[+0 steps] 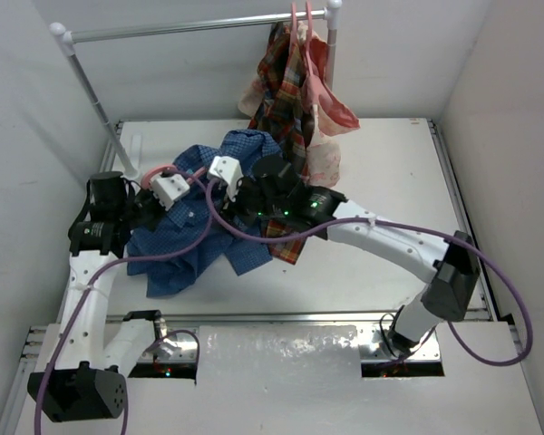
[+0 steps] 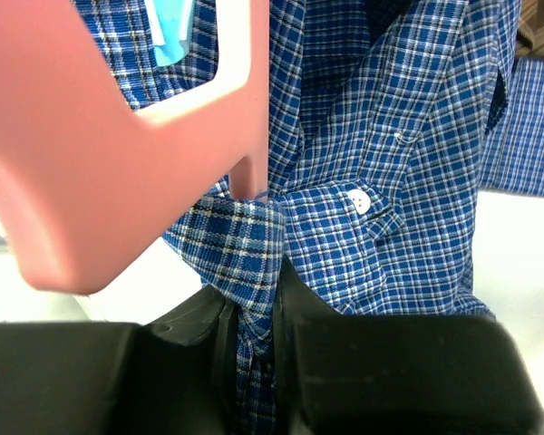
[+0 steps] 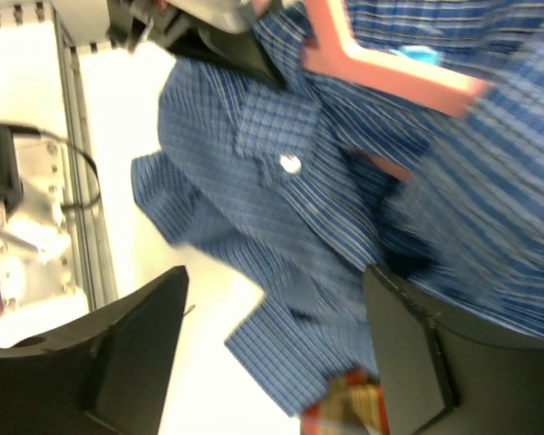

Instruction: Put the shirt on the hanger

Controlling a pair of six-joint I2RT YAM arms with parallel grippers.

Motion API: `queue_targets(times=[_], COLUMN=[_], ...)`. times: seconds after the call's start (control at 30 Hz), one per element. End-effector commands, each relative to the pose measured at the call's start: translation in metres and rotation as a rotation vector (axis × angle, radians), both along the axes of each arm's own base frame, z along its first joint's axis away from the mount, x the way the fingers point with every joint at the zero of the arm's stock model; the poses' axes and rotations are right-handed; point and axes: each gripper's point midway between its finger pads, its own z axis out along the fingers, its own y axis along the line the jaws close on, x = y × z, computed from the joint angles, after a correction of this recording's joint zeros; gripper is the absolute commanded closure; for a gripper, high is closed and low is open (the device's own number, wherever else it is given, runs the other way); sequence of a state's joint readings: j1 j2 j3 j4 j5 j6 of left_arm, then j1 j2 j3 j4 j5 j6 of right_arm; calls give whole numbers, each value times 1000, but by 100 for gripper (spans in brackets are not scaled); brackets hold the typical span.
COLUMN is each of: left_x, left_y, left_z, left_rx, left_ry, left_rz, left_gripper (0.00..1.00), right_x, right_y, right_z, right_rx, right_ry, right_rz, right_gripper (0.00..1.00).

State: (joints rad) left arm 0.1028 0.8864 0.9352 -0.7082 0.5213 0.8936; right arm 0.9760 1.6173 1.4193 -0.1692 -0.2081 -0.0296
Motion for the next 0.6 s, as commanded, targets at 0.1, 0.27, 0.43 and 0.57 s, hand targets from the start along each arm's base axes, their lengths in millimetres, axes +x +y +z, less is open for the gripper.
queue_targets(times=[0.1, 0.27, 0.43, 0.57], left_x=[3, -2, -8, -12], left_y=[-2, -7, -7, -8], left_z=[33, 21, 11, 7], left_rx=[70, 101, 145, 153], left_ry=[-99, -56, -38, -27], left_rz=[-69, -155, -200, -221], left_gripper=[100, 100, 100, 100], right_x=[-26, -8, 25, 36], right_y=[-56, -78, -77, -72], right_z=[106, 114, 74, 56], right_rx=[33, -52, -306, -389], right_ry=[-248, -327, -340, -386], right_rz=[84, 6, -9, 46], right_gripper=[22, 31, 33, 30])
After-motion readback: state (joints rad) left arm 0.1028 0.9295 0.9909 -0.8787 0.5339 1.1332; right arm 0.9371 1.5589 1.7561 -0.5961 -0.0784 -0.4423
